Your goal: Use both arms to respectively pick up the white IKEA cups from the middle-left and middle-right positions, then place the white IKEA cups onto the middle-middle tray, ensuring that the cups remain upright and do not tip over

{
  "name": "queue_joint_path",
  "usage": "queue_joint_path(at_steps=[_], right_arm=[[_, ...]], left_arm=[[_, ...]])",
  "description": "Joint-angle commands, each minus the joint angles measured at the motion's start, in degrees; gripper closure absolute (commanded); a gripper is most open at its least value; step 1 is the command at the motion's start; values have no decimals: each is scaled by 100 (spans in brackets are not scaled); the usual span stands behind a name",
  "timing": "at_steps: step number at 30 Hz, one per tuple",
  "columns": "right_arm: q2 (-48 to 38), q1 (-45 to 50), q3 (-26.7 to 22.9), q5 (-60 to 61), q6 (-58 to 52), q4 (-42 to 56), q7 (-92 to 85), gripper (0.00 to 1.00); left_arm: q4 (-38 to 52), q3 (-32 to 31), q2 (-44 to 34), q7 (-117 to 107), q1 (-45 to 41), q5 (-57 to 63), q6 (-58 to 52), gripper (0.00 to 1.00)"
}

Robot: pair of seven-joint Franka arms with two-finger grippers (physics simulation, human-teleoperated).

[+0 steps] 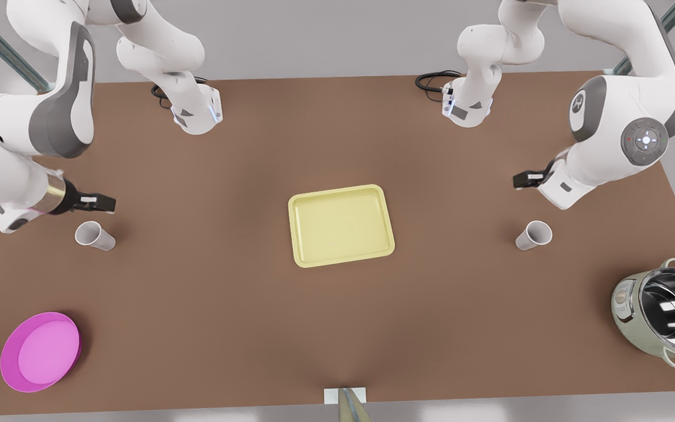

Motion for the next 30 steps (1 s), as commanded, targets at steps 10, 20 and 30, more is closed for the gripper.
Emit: queue_joint_path(at_steps=[10,20,30], right_arm=[[1293,-1823,-54,-60,1270,-41,-2059,0],[1135,-2571,-36,231,3652,-1975,-3272,0],[1205,-2958,-36,231,4584,-2968,-3431,0]], left_arm=[[-358,1170,1858,2429,1027,-694,3136,0],[-2108,1180,1868,2579,1141,-755,4384,0],[-2178,1162,2131,2543,992,-1652,4384,67]])
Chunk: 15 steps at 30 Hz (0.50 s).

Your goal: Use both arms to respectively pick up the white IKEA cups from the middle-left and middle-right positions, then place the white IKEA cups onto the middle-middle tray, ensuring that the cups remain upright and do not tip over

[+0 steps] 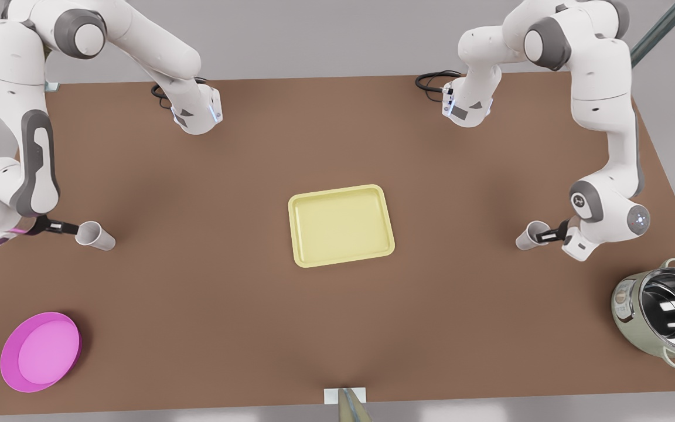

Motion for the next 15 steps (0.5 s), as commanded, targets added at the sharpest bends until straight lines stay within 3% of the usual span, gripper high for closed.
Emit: queue_joint_path(at_steps=[1,3,7,8,9,11,13,15], right_arm=[[3,-48,-2,24,432,-102,-1116,0],[-5,-39,6,24,591,-260,-1116,0],[100,-30,24,139,643,-252,-1107,0],[153,-22,24,139,705,-190,-1098,0],[232,-13,33,279,714,-190,-1098,0],[329,-13,42,402,749,-199,-1098,0],[416,-4,59,411,749,-208,-1098,0],[487,-4,59,411,758,-173,-1098,0]], left_arm=[[0,-16,-16,627,-13,-224,86,68],[9,-42,-121,636,-22,-224,68,78],[70,-464,-412,-427,-153,-197,-160,79],[254,-612,-508,-1355,-601,-206,-466,79],[949,-1114,-473,-2588,-708,-127,-1250,79],[1037,-2274,-482,-4223,-900,426,-1180,79],[1134,-2591,-342,-5857,-1998,1209,-855,79],[1152,-2793,10,-6764,-2254,1191,15,79]])
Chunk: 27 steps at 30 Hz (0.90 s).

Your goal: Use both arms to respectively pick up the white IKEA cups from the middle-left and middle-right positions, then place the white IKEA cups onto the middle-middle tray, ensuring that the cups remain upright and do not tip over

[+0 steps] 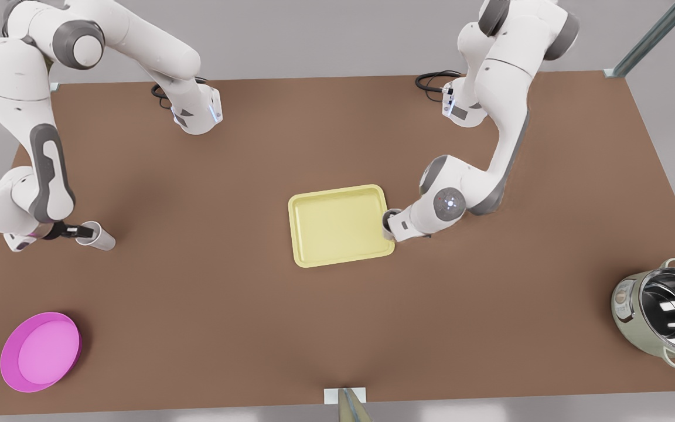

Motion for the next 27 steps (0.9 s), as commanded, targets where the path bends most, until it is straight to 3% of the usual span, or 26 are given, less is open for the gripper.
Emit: queue_joint_path(at_steps=[1,3,4,5,7,9,11,13,14,15,16,23,24,25,27], right_arm=[[73,29,1,53,140,25,-490,0],[99,38,1,53,201,51,-490,4],[99,38,1,44,201,69,-498,20],[117,38,1,44,193,78,-648,47],[99,108,10,53,157,130,-639,51],[38,266,10,53,114,166,-630,68],[-15,442,10,62,61,253,-560,79],[-15,477,10,53,-1,297,-612,79],[-15,538,10,53,-316,473,-604,79],[-50,626,159,62,-650,701,-604,79],[-86,688,633,44,-827,1008,-613,79],[231,3474,704,264,-801,1967,-463,79],[336,3737,704,238,-801,2187,-472,79],[389,4028,704,264,-757,2292,-367,79],[644,4379,704,317,-502,2486,-112,79]], left_arm=[[23,-131,173,-5224,-146,351,785,79],[172,-131,393,-5409,-182,360,1067,79],[199,-131,463,-5391,-173,360,1155,79],[199,-131,543,-5391,-147,360,1217,79],[190,-131,604,-5400,-173,351,1217,79],[155,-193,666,-5391,-173,343,1217,75],[155,-202,718,-5391,-164,351,1217,58],[155,-202,745,-5391,-164,351,1217,49],[164,-202,745,-5391,-155,351,1217,39],[155,-210,736,-5374,-120,352,1217,20],[146,-333,727,-5365,11,360,1208,0],[14,-1054,297,-5391,855,615,435,0],[23,-1089,-10,-5374,1005,755,-275,0],[339,-1089,-476,-4865,1145,923,-1708,0],[2703,-1054,-618,-2581,1444,1415,-5014,0]])
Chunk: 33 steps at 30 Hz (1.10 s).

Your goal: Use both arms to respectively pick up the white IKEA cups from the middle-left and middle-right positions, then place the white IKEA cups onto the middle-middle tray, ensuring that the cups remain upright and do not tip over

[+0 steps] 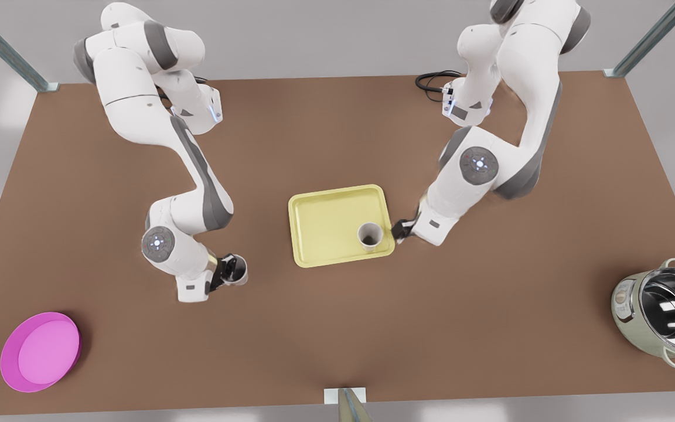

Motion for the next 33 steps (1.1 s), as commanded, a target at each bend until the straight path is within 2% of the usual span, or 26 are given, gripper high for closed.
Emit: queue_joint_path(at_steps=[1,2,3,7,10,16,18,24,25,26,33], right_arm=[[140,303,0,23,157,174,500,79],[227,452,0,14,183,288,676,79],[403,549,0,31,544,323,807,79],[553,1129,0,-4,1089,455,1941,79],[562,1437,0,5,1080,271,2038,79],[509,1613,18,-4,1071,-55,2091,79],[526,1648,158,14,1080,-178,2091,79],[641,1665,176,5,1080,-160,2091,77],[649,1665,176,14,1080,-160,2100,35],[649,1665,176,14,1080,-169,2100,0],[737,1516,176,-4,1203,-160,2012,0]], left_arm=[[856,-19,-99,2267,422,506,-4013,0],[973,173,-361,3066,422,761,-3953,0],[-321,2474,-1365,4158,-983,262,-3310,0],[-101,2582,-1013,4158,-958,120,-3513,0],[-101,2582,-987,4176,-923,85,-3513,0],[-101,2582,-1004,4176,-905,-153,-3557,0],[-101,2574,-1013,4167,-905,-153,-3609,0],[-57,2574,-1013,4149,-870,-232,-3785,0],[-66,2574,-1004,4167,-739,-573,-3707,0],[-66,2574,-995,4167,-694,-566,-3478,0],[-163,2486,-793,4158,-615,-706,-3381,0]])
